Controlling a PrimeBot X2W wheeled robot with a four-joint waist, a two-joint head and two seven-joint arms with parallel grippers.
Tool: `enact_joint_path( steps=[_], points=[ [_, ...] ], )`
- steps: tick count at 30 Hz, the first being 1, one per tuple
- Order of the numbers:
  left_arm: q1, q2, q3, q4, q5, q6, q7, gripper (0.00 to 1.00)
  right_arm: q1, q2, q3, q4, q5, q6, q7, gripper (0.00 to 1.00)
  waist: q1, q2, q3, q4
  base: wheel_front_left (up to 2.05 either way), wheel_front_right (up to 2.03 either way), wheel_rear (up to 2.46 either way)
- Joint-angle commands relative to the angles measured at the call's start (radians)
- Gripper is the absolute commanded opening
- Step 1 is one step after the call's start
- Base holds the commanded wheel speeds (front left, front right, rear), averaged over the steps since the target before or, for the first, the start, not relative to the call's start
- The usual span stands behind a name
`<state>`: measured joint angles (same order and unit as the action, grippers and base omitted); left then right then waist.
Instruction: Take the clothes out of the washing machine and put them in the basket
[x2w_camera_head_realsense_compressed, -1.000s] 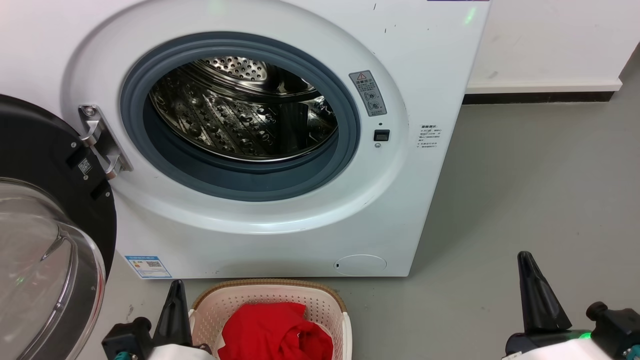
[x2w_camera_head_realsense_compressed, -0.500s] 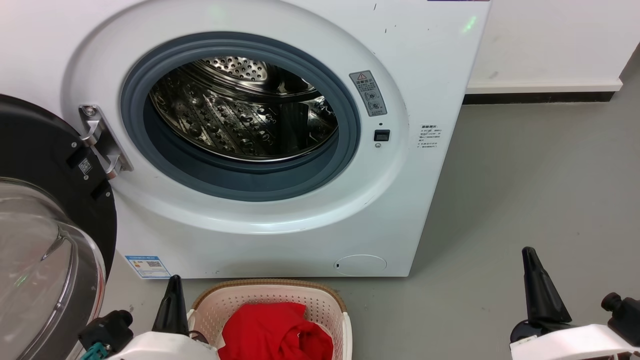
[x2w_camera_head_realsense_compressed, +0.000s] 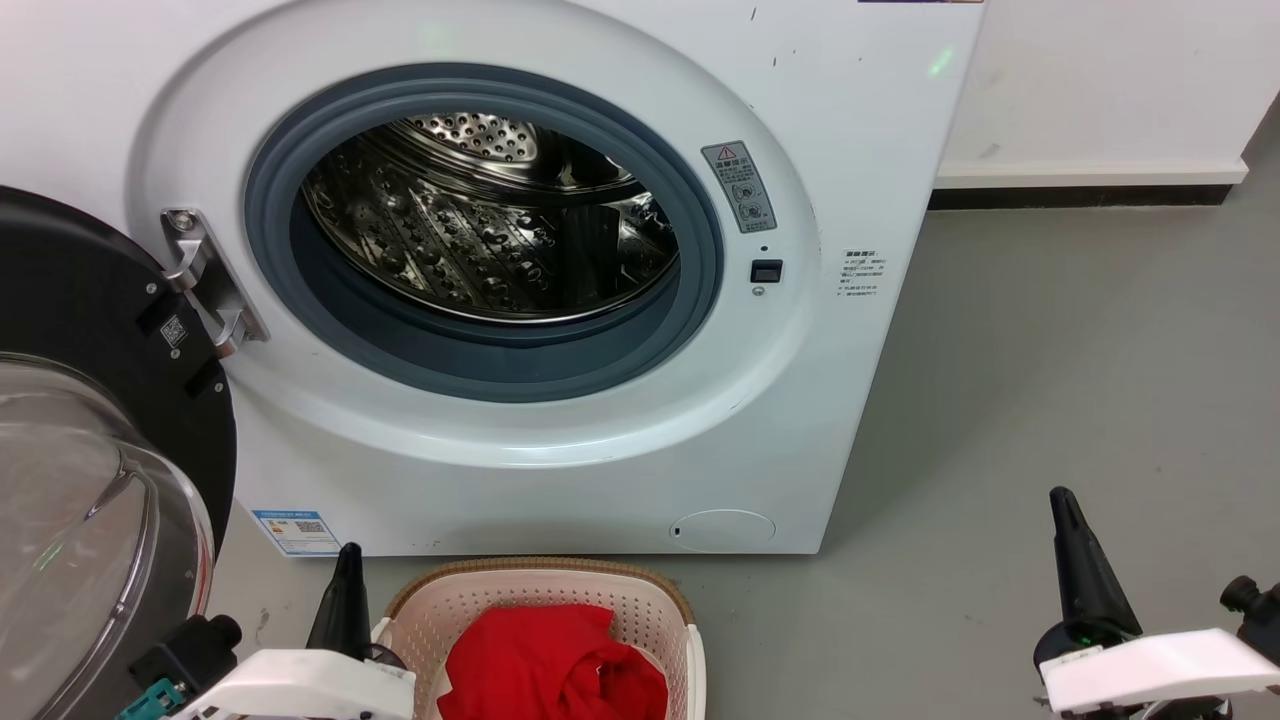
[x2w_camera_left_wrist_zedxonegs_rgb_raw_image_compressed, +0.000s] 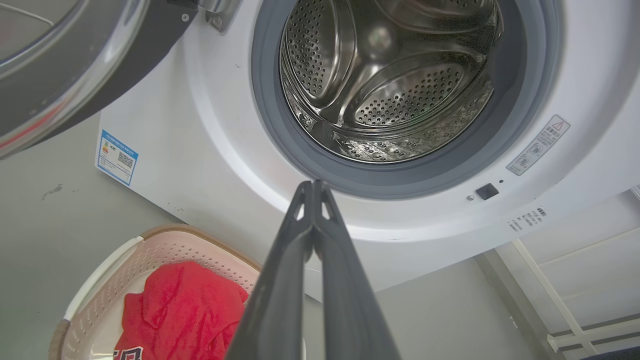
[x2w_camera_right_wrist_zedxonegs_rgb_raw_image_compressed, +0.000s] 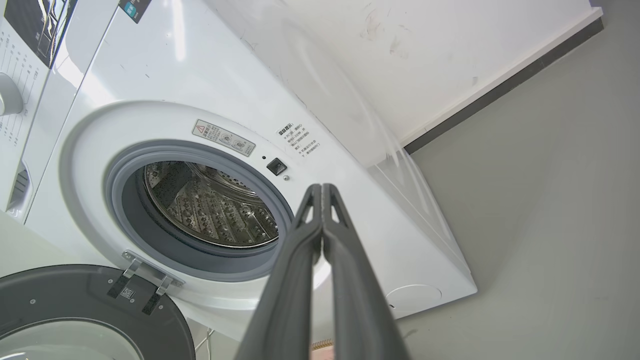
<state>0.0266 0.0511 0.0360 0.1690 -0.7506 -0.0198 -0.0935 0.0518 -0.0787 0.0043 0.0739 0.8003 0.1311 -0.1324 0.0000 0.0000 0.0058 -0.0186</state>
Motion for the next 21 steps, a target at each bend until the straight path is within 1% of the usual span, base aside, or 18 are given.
enact_joint_path(
  steps=[1, 13, 21],
  points=[
    [-0.029, 0.0, 0.006, -0.006, -0.034, -0.009, 0.008, 0.0, -0.032, -0.008, -0.004, -0.003, 0.036, 0.0, 0.006, 0.0, 0.0, 0.0, 0.0, 0.0, 0.0, 0.0, 0.0],
    [-0.051, 0.0, 0.021, 0.009, -0.194, -0.029, 0.047, 0.0, -0.057, -0.011, -0.013, 0.03, 0.197, 0.0, 0.042, 0.0, 0.0, 0.0, 0.0, 0.003, 0.0, 0.0, 0.0],
    [-0.064, 0.0, 0.028, 0.017, -0.278, -0.04, 0.067, 0.0, -0.071, -0.011, -0.019, 0.047, 0.281, 0.0, 0.062, 0.0, 0.0, 0.0, -0.001, 0.004, 0.0, 0.0, 0.0]
  ],
)
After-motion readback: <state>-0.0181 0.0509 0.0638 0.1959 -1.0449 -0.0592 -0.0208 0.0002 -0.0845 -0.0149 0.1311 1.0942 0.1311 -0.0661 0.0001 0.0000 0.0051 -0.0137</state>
